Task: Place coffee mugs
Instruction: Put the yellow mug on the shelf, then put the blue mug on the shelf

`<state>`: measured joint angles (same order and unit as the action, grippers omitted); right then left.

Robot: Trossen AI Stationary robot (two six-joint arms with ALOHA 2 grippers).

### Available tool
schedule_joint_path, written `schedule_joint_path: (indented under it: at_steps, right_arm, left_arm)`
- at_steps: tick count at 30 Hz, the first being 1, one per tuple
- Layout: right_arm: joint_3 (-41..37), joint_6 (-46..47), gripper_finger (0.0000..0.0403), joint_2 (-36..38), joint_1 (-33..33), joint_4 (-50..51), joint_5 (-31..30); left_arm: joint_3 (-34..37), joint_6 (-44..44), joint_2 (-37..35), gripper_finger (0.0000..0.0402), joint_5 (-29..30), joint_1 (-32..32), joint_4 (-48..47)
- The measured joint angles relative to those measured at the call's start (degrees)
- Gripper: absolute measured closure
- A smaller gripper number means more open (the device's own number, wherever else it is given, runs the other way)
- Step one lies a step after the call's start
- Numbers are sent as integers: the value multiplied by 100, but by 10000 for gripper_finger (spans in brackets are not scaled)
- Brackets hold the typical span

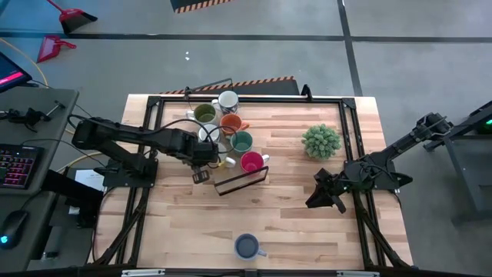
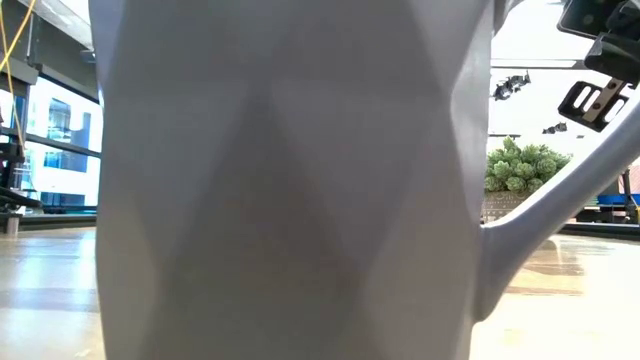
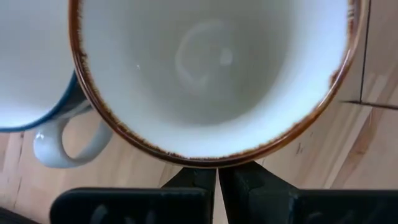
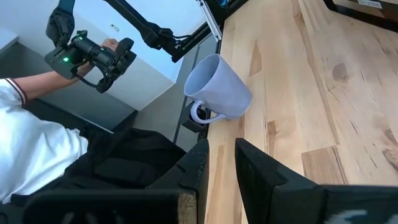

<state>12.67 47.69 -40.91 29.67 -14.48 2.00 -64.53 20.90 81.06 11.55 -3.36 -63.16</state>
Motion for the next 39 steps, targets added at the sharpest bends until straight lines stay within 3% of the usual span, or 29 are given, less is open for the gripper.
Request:
schedule_joint_path:
  at_steps: [20,27,32,39]
  right_arm:
    - [0,-14,340,0,-2,2,0]
    - [0,-19,340,0,-2,4,0]
    - [0,-167,340,0,0,6,-2]
    - [0,-598,340,0,-1,8,-4]
  left_arm:
    - [0,-9,4,394,166,72,208]
    - [0,-4,4,394,-430,52,-104]
    - [-2,52,-18,394,-1009,-45,-897]
    - [-97,343,-367,397,-1281,-558,-1666]
